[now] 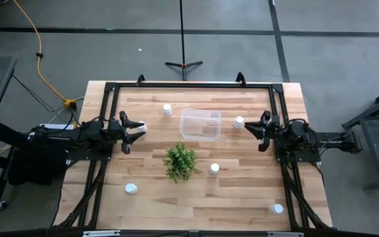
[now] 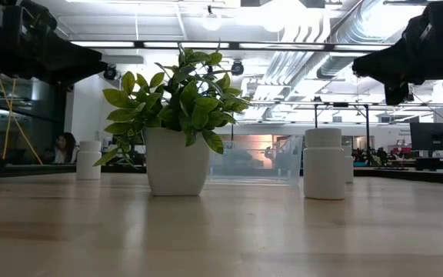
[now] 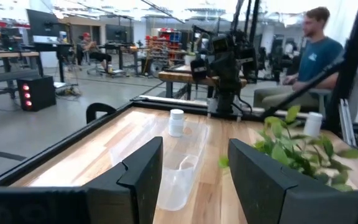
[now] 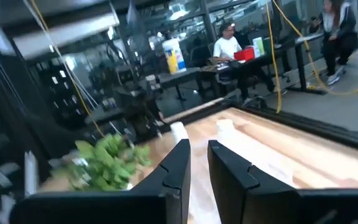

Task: Pick and place pill bottles into a basket
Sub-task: Put the white pill bottle in the transparent bin

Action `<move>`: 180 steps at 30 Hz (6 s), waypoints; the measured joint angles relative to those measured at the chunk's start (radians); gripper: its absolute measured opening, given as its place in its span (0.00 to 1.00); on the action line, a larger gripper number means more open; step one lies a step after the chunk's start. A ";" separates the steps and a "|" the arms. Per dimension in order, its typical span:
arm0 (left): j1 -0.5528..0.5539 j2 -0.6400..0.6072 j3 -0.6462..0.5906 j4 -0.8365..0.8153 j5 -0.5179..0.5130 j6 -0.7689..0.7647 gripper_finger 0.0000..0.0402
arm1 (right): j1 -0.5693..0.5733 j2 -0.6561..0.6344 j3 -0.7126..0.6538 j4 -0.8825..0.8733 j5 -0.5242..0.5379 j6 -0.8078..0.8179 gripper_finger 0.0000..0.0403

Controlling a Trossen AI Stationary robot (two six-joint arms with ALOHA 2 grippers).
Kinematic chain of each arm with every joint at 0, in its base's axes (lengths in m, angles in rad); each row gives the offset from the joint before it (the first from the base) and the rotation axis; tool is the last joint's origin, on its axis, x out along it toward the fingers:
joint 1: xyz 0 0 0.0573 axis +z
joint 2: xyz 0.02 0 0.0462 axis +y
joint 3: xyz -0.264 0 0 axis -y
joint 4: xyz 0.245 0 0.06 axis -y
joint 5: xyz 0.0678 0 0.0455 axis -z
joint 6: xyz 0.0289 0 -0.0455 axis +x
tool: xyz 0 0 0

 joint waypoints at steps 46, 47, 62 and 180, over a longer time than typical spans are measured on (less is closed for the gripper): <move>0.000 0.000 0.003 -0.016 -0.101 -0.451 0.16 | -0.005 0.000 0.000 -0.057 0.144 0.186 0.16; 0.000 0.000 0.003 -0.015 -0.101 -0.461 0.22 | -0.005 0.001 0.000 -0.055 0.150 0.175 0.18; 0.000 0.000 0.003 0.027 -0.196 -0.484 0.81 | -0.005 0.015 0.107 -0.020 0.210 0.087 0.60; 0.000 0.000 0.003 0.027 -0.227 -0.487 0.65 | -0.391 1.015 0.603 -0.319 -0.070 0.282 0.80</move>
